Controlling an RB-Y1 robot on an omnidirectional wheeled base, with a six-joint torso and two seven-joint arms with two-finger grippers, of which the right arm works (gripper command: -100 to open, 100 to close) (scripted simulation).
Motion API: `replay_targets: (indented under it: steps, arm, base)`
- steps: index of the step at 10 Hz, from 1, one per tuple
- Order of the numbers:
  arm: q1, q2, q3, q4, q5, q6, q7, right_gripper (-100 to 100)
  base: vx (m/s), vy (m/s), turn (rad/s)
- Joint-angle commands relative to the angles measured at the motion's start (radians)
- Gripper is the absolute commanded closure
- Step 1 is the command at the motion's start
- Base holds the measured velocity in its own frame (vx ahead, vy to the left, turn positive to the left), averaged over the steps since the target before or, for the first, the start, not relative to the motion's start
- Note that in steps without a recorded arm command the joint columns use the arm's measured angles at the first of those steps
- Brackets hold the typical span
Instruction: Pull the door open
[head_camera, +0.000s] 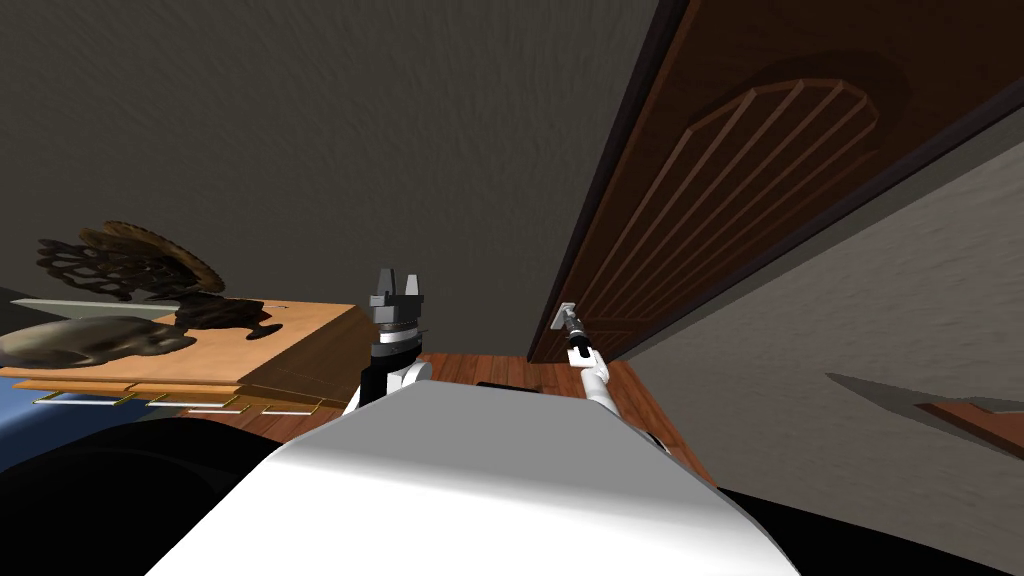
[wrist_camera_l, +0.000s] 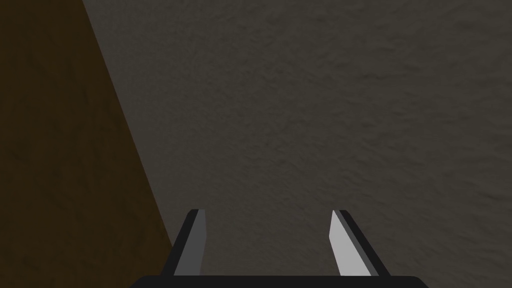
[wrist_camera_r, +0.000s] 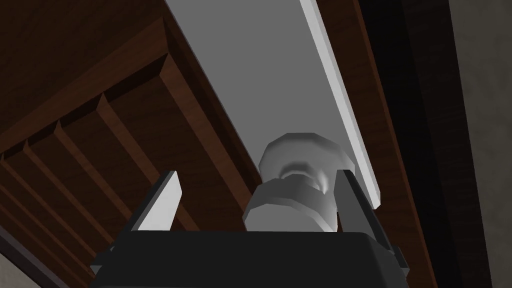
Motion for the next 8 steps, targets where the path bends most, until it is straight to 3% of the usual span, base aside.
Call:
replay_targets:
  steps: [1, 2, 4, 5, 7, 8]
  arm:
    - [-0.001, -0.021, -0.031, 0.009, -0.019, -0.004, 0.002, 100]
    - [0.0, -0.023, -0.027, 0.008, -0.061, 0.036, -0.006, 100]
    - [0.0, -0.023, -0.027, 0.008, -0.094, 0.036, -0.006, 100]
    - [0.001, -0.025, -0.023, 0.008, -0.131, 0.073, -0.015, 100]
    - [0.001, -0.025, -0.023, 0.008, -0.17, 0.076, -0.015, 100]
    - [0.001, -0.025, -0.023, 0.008, -0.17, 0.076, -0.015, 100]
  base:
    - [-0.007, 0.014, 0.015]
    - [-0.013, -0.001, -0.039]
    - [-0.008, -0.001, -0.001]
    - [-0.004, 0.004, -0.048]
    - [0.001, 0.009, -0.024]
    - [-0.009, 0.002, -0.008]
